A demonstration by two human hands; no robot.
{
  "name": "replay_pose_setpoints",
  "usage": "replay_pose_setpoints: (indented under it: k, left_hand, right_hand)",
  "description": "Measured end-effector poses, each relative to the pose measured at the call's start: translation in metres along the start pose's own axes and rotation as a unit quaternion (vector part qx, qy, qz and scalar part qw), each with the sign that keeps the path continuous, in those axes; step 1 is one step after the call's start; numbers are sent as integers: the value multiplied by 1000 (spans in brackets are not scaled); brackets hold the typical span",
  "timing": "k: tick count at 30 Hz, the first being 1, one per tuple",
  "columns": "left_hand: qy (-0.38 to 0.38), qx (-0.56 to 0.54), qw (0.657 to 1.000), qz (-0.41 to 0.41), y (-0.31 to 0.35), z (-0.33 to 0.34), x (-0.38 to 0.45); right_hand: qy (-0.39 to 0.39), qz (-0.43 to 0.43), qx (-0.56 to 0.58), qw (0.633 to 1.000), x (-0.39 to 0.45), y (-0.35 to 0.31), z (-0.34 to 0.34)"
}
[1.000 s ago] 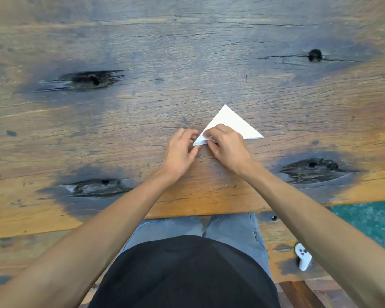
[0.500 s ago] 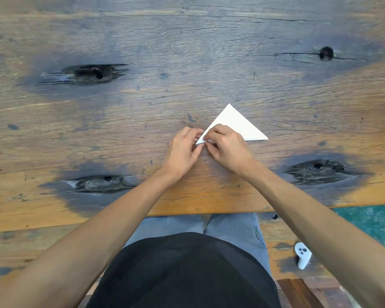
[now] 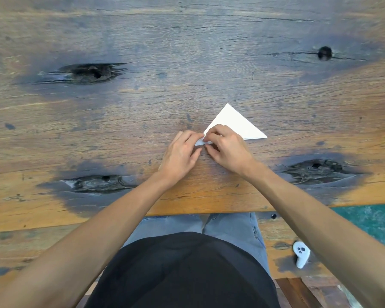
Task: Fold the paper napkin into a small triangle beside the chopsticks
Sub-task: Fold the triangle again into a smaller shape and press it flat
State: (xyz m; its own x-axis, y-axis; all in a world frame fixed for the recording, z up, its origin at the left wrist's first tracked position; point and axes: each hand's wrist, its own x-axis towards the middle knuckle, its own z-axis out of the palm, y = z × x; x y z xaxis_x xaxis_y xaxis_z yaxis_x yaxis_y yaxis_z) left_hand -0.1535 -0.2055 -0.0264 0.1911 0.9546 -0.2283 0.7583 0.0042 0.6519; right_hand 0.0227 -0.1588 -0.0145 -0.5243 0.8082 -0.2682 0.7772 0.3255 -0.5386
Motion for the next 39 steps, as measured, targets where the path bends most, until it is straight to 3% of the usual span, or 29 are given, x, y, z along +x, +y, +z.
replay_pose_setpoints:
  k: [15,23,39]
  left_hand:
    - [9,15,1000,-5,-2,4,-3]
    - [-6,54,999,-3,8,-3,5]
    - [-27,180,983,38,15,-2,26]
  right_hand:
    - [89,58,-43,993,-10,23,-9]
    - [84,122,-104,983,6,38,-12]
    - [70,116,-206,969,13,47,-11]
